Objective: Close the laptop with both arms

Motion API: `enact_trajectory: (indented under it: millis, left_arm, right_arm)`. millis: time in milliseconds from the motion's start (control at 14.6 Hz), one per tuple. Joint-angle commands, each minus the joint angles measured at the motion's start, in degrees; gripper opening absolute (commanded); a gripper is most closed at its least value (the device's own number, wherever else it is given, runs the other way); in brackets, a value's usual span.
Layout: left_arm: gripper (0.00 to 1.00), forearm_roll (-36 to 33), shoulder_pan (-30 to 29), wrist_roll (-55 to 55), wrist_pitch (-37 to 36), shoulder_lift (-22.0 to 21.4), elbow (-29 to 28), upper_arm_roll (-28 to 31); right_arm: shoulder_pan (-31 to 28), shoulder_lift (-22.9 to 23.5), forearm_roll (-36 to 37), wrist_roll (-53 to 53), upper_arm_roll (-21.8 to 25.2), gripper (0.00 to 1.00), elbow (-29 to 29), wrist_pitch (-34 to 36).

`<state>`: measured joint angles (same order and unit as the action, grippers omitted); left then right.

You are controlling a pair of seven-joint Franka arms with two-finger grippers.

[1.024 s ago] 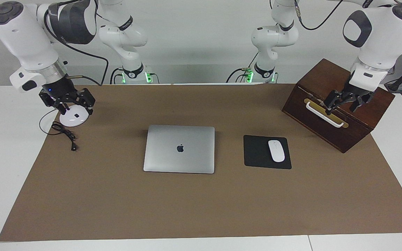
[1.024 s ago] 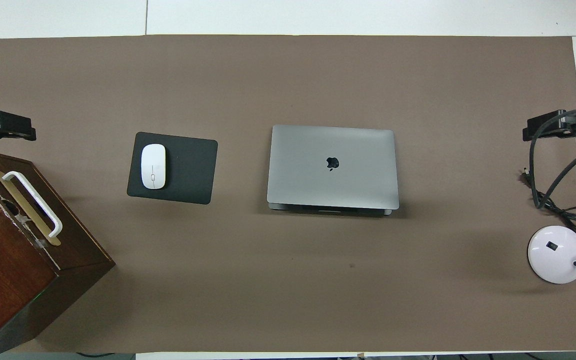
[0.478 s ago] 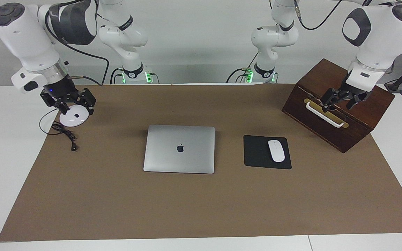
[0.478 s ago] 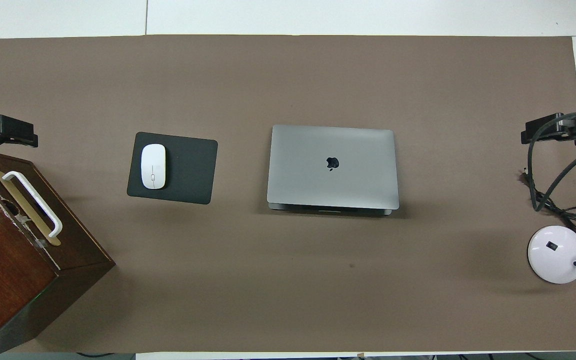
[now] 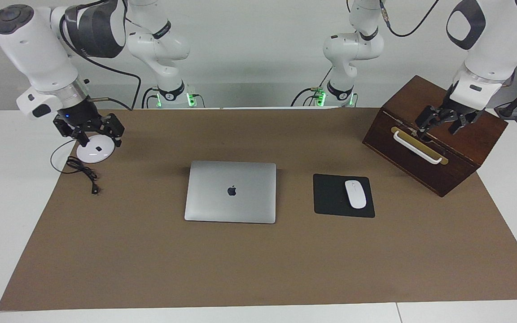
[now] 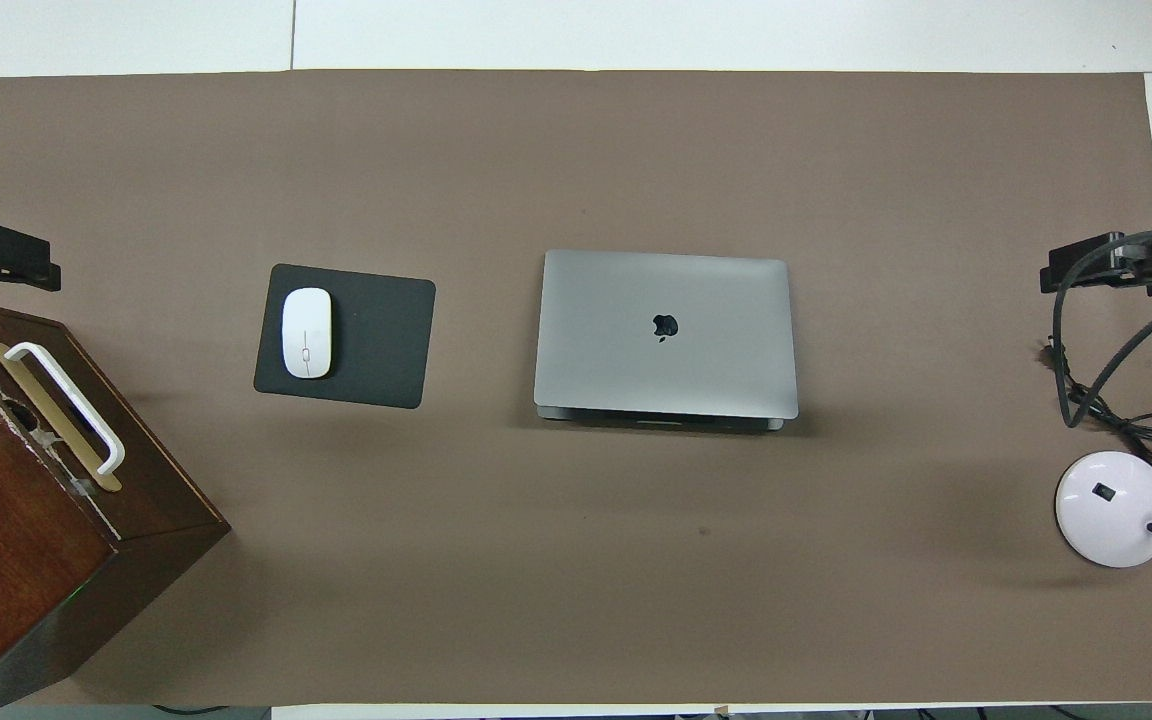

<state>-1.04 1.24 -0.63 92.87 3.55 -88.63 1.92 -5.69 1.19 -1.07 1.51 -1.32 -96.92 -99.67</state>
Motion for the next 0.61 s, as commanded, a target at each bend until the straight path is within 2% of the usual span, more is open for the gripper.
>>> enact_trajectory:
  millis: [0, 546]
  left_arm:
    - [1.00, 1.8, 0.3, 0.6, 0.0, 0.5, 0.3, 0.4]
    - [1.00, 2.0, 0.3, 0.5, 0.6, 0.5, 0.1, 0.4]
  right_arm:
    - [-0.3, -1.8, -0.2, -0.6, -0.2, 1.00, -2.4, -1.6]
    - [-0.3, -2.1, -0.2, -0.5, -0.2, 1.00, -2.8, -1.9]
